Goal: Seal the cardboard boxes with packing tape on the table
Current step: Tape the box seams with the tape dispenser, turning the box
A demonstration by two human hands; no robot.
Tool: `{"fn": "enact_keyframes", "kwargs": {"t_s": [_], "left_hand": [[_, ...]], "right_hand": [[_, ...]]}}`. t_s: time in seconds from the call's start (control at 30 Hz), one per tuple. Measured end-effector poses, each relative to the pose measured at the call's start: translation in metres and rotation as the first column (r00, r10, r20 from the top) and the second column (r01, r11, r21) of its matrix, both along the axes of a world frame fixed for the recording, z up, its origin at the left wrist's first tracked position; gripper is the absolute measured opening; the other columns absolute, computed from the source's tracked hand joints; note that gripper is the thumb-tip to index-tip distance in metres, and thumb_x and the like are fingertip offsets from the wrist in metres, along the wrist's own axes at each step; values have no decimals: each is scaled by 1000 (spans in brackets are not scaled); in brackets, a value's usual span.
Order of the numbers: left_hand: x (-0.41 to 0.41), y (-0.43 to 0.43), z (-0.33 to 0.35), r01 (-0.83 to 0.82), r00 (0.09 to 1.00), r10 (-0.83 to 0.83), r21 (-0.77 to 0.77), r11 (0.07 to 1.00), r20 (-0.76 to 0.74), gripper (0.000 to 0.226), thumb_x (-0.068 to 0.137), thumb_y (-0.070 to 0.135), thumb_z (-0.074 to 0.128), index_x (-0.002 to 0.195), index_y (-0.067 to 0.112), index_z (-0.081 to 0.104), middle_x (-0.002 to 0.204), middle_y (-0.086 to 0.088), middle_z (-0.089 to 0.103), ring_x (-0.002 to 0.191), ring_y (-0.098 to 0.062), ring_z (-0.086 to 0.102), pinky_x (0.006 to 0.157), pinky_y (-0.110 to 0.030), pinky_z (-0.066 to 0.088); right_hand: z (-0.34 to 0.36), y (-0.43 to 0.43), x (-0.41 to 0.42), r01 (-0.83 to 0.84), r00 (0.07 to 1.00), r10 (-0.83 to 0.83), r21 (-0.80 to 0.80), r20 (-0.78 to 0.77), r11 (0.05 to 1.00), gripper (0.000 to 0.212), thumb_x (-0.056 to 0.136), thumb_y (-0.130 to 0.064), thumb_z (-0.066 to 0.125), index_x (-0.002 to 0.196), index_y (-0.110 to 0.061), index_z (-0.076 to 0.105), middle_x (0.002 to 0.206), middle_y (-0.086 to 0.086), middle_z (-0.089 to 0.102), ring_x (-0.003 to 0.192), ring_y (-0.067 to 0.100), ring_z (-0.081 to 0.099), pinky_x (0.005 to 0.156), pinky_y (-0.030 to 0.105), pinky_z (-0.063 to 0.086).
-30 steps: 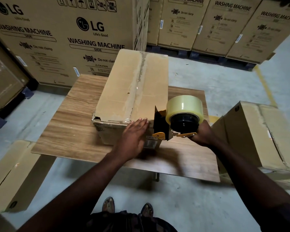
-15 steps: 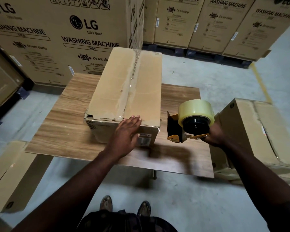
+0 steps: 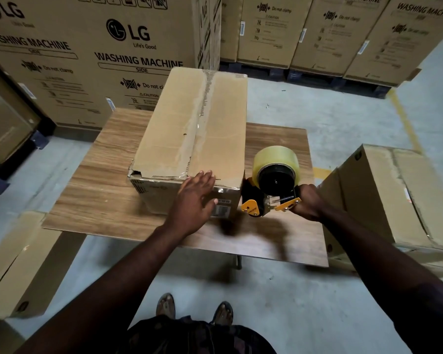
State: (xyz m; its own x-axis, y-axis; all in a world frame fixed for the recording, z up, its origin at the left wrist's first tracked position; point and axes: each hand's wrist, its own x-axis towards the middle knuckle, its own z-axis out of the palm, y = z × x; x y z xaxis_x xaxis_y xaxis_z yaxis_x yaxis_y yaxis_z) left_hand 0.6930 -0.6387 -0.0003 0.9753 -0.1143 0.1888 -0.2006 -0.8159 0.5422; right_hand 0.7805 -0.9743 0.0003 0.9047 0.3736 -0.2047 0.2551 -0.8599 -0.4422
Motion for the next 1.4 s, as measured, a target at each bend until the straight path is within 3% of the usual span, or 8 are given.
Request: {"fn": "enact_keyframes", "kwargs": {"t_s": [0.3,0.63,0.7,0.83,0.93,1.07,1.23,1.4], "left_hand": [[1,2,2,23,1000,-23,23,999,-9,61,94,24,63,151,16,44,159,-1,37,149,-20,29,123,-36,13],[1,5,0,25,998,-24,20,999,-50,64,90,32,55,151,17,44,159,1,37,149,-18,29,123,-45,21],[1,4,0,21,998,-20,14,1000,-59,64,90,32,55,151,18,44,159,2,37,149,-17,29,123,-44,20],[2,5,-1,21,998,-20,16,1000,-63,66,89,34,55,152,19,44,159,3,36,150,-16,28,124,-43,19],[2,3,-1,16,999,-15,19,1000,-51,66,89,34,55,152,18,43,159,2,36,149,-16,28,124,-42,18],[2,4,-1,28,999,-26,40,999,-37,67,88,34,55,152,17,43,159,1,37,149,-18,30,123,-38,16],[3,8,1,60,997,-56,70,996,-57,69,87,34,56,152,16,43,159,0,36,149,-18,29,120,-32,12],[4,11,-3,66,997,-64,51,996,-52,69,89,21,68,152,18,42,160,1,34,149,-17,28,121,-34,13]], "right_hand": [[-56,-8,-41,384,821,-387,-95,-420,918,28,88,-22,67,73,1,73,59,9,69,46,21,60,46,27,45],[-106,14,-70,974,162,-141,136,-977,179,27,95,-21,53,71,-13,45,56,3,37,42,20,39,44,30,36],[-88,15,-67,957,221,-267,155,-938,246,28,103,-29,53,83,-10,57,58,4,57,45,20,57,42,28,47],[-58,17,-57,454,695,-474,-182,-540,872,58,99,-70,34,98,-17,56,92,15,73,82,35,71,68,36,55],[-42,37,-46,267,928,-275,-65,-252,961,56,101,-64,35,90,-15,61,98,12,73,94,34,68,77,38,51],[-28,103,-48,513,855,-239,690,-460,511,28,109,-37,37,128,-26,55,134,1,61,124,18,57,99,39,46],[-61,170,-73,582,811,-283,751,-512,311,95,85,-84,42,155,-21,38,158,-3,43,146,12,38,122,38,30],[-55,190,-78,596,774,-451,751,-444,284,64,101,-55,34,156,-20,35,159,-1,40,146,11,35,123,34,27]]}}
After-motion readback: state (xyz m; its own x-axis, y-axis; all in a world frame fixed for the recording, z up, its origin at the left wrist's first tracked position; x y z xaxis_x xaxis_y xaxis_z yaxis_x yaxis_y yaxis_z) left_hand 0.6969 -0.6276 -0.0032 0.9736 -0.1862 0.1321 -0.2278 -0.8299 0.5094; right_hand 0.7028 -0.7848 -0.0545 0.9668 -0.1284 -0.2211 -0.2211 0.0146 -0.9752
